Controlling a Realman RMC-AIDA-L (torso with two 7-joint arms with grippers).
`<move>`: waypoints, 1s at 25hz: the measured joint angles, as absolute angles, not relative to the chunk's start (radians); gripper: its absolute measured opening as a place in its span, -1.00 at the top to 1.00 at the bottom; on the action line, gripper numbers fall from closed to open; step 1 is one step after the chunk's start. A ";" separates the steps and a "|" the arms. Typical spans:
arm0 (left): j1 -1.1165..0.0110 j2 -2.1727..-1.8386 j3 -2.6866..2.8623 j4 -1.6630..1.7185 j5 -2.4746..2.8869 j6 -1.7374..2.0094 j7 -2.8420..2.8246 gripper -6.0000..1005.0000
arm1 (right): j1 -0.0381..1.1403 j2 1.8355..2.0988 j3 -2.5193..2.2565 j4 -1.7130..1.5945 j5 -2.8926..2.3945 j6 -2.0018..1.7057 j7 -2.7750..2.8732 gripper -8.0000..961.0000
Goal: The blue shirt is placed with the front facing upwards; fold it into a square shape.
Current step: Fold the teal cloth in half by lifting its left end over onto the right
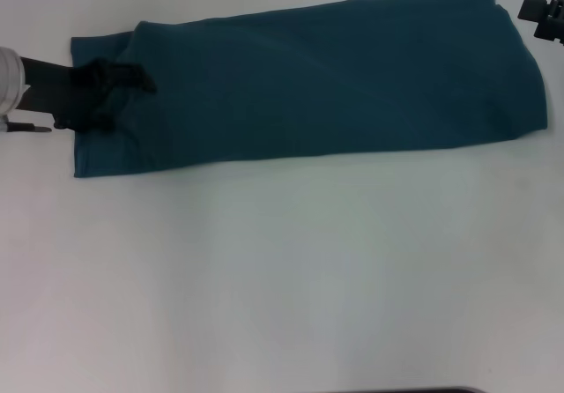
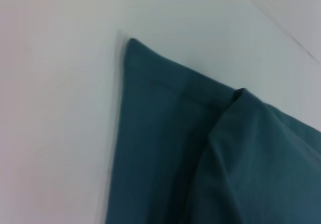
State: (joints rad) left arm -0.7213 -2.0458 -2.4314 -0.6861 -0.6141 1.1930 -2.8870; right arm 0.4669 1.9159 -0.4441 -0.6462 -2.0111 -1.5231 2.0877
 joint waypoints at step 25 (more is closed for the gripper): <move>-0.727 -2.018 -2.428 -0.793 -0.492 1.225 -2.943 -0.86 | 0.469 1.911 -0.444 -0.637 -2.011 -1.524 2.088 -0.81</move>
State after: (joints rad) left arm -0.7266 -2.0183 -2.4283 -0.7933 -0.4917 1.2254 -2.9428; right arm 0.4690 1.9112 -0.4437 -0.6366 -2.0110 -1.5236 2.0877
